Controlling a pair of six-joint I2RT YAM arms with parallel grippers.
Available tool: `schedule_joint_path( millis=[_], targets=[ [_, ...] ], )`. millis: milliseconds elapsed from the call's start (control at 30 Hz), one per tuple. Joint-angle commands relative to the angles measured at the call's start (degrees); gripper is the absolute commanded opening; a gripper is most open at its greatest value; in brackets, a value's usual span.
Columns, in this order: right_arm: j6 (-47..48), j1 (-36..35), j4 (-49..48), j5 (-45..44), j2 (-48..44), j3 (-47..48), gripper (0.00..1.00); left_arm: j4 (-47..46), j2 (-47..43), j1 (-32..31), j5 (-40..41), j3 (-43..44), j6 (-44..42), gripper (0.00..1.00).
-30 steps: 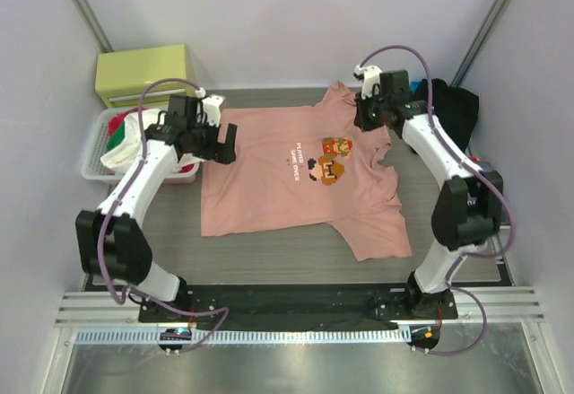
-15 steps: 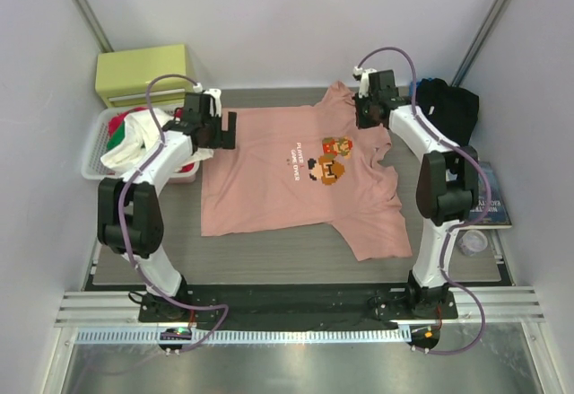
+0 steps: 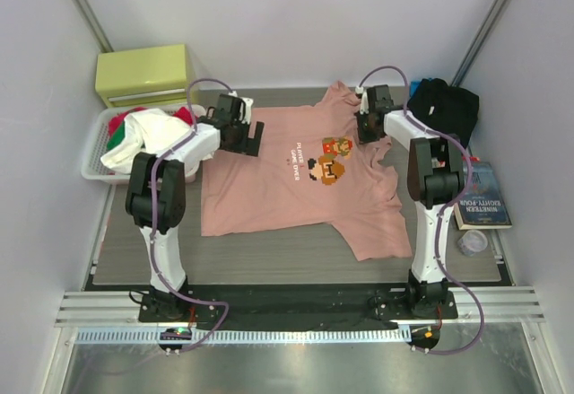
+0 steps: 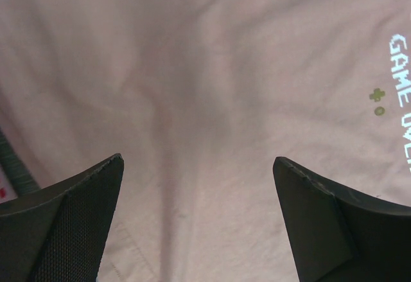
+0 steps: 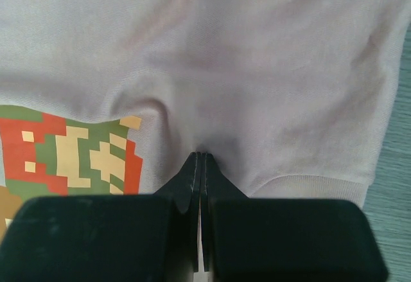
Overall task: Fold and stack the t-shirts
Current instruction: Flatten out the tshirt
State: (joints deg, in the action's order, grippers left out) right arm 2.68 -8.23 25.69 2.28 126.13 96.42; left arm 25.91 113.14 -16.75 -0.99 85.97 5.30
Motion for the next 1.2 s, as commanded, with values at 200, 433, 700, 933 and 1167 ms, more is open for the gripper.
schedule_joint_path(
  millis=[200,433,700,933,1167],
  targets=[
    [0.05,0.67,-6.18,-0.44,-4.57,-6.24,0.01,-4.55,-3.80,-1.00,1.17,-2.56,-0.64,0.94],
    [-0.22,0.67,-6.27,1.23,-5.45,-7.30,0.01,-4.38,-3.28,-1.00,2.94,-1.95,-2.21,0.00],
    [1.45,0.58,-6.97,0.27,-10.98,-10.03,0.01,-6.08,-3.03,-0.21,3.37,-4.86,-1.35,0.00],
    [3.30,0.58,-4.60,-0.88,-11.43,-10.03,0.01,-2.18,2.69,1.37,0.47,0.78,-0.91,0.00],
    [2.33,0.58,-4.07,-0.35,-6.60,-7.74,0.01,-2.27,5.59,2.95,1.70,0.59,0.94,0.00]
  ],
)
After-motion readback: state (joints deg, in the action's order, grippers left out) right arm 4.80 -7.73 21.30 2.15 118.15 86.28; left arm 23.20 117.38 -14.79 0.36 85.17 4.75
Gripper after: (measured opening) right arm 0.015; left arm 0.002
